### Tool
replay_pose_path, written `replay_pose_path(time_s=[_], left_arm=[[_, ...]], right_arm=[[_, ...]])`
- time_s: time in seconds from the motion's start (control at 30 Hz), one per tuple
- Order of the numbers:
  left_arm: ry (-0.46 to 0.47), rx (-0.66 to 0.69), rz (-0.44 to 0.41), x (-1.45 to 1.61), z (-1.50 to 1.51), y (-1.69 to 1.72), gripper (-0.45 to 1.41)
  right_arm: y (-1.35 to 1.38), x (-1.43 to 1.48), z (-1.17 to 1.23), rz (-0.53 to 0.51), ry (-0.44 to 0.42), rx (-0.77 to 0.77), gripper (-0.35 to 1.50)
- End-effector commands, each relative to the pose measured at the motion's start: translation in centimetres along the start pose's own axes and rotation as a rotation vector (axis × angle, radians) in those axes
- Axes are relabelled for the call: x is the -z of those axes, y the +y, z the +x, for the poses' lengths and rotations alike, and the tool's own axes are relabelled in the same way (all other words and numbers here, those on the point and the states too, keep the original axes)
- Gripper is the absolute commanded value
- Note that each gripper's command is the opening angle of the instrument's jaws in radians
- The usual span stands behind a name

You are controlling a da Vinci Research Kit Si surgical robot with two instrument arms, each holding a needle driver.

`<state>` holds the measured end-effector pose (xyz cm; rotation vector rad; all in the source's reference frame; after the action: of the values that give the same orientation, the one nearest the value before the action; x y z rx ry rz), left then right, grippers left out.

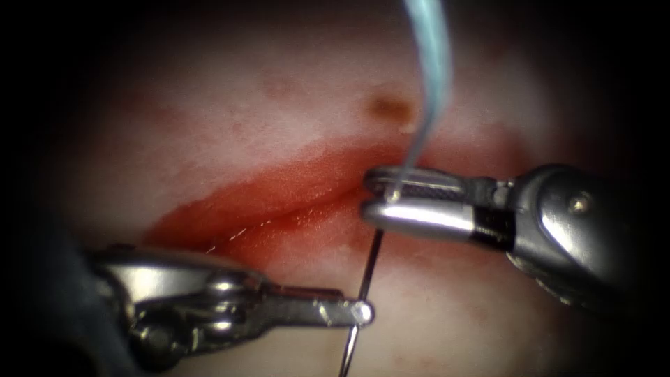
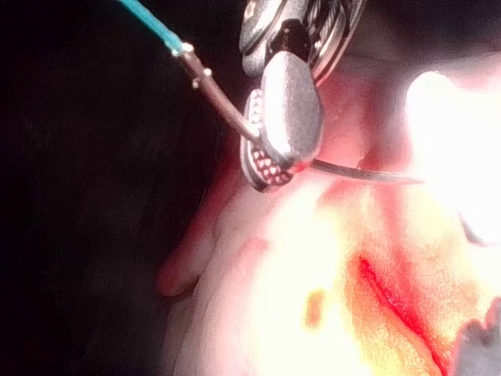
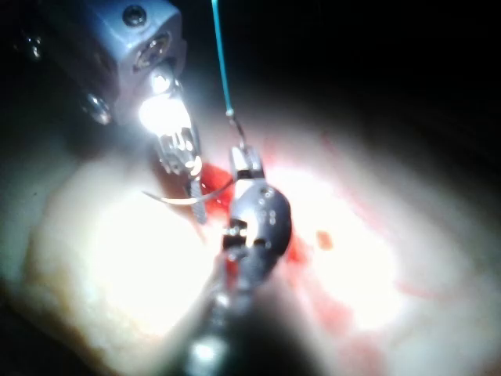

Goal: Wound Closure
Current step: Pass the needle back to the left tool to regrasp.

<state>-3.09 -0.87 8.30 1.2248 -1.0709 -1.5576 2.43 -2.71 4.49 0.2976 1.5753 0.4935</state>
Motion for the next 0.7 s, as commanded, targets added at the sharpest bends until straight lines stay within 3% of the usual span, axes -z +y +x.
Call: replay_pose_path(time_s=[0.03,0.1,0.13,0.17,0.2,0.3,0.6,0.63,0.67,0.7], left_arm=[[0.012,-0.004,-0.008,-0.08,-0.06,-0.03,0.76],[0.018,0.001,-0.014,-0.1,-0.04,-0.03,0.76],[0.034,0.001,-0.013,-0.13,-0.02,-0.04,0.46],[0.036,0.002,-0.012,-0.13,-0.02,-0.04,0.27],[0.036,0.002,-0.012,-0.13,-0.02,-0.04,0.27],[0.053,0.062,-0.058,-0.1,-0.04,-0.09,-0.45],[0.031,0.233,-0.097,-0.07,-0.06,-0.23,-0.45],[0.029,0.268,-0.098,-0.07,-0.06,-0.22,-0.45],[0.028,0.291,-0.098,-0.07,-0.06,-0.22,-0.45],[0.026,0.386,-0.1,-0.06,-0.05,-0.22,-0.45]], right_arm=[[0.02,-0.18,0.07,-0.004,0.005,0.01,-0.35],[0.01,-0.19,0.07,-0.005,0.005,0.009,-0.35],[0.01,-0.21,0.07,-0.007,0.008,0.009,-0.35],[0.01,-0.21,0.07,-0.006,0.008,0.009,-0.35],[0.01,-0.21,0.07,-0.006,0.008,0.009,-0.35],[0.01,-0.2,0.07,-0.005,0.008,0.009,-0.35],[0.02,-0.2,0.08,-0.072,0.008,0.008,-0.35],[0.02,-0.2,0.08,-0.123,0.005,0.008,0.32],[0.01,-0.21,0.08,-0.164,0.003,0.009,0.73],[-0.01,-0.21,0.07,-0.27,-0.001,0.012,1.2]])
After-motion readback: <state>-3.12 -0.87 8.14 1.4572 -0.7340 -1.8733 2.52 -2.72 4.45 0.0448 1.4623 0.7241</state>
